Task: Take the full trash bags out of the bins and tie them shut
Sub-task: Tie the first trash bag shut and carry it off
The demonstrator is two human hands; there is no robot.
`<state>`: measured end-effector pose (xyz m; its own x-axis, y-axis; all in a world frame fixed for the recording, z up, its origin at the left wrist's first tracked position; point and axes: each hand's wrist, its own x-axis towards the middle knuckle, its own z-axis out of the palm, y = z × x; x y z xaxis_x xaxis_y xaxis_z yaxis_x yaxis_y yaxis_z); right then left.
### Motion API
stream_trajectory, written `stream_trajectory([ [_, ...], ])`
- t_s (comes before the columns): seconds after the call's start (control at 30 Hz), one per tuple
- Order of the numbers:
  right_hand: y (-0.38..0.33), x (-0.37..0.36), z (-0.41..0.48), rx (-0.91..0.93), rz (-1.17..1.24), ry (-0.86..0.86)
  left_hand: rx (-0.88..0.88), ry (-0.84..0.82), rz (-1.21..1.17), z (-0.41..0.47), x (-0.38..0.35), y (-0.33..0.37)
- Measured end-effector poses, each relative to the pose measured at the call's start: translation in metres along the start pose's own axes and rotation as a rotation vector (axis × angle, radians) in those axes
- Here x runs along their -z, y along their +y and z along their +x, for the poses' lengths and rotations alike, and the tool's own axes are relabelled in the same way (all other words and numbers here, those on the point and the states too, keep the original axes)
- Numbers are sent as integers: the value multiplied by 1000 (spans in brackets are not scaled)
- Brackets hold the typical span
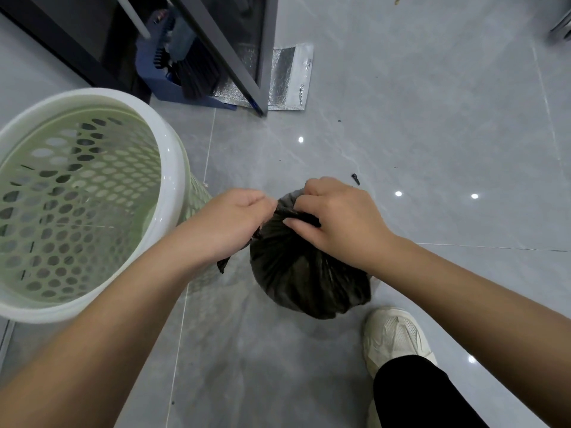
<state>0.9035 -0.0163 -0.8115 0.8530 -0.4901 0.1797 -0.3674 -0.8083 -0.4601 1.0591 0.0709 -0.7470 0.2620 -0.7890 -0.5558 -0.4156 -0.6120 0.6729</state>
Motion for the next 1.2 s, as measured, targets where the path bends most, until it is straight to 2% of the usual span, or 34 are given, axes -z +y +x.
stream_trajectory([
  [0.37, -6, 2, 9, -13, -83, -77, -22, 77, 77, -2, 0, -1],
  [0.53, -5, -3, 9, 36, 34, 29, -40, 100, 102, 0, 3, -5],
  [0.6, -5, -3, 9, 31, 67, 23, -44, 103, 108, 0, 3, -6],
  [0.77, -11, 2, 8, -73, -21, -29, -47, 111, 126, 0, 3, -4],
  [1.07, -6, -5, 8, 66, -49, 82, -29, 107, 141, 0, 3, -3],
  [1.2, -8, 0, 8, -12, -34, 59, -25, 99, 147, 0, 3, -1],
])
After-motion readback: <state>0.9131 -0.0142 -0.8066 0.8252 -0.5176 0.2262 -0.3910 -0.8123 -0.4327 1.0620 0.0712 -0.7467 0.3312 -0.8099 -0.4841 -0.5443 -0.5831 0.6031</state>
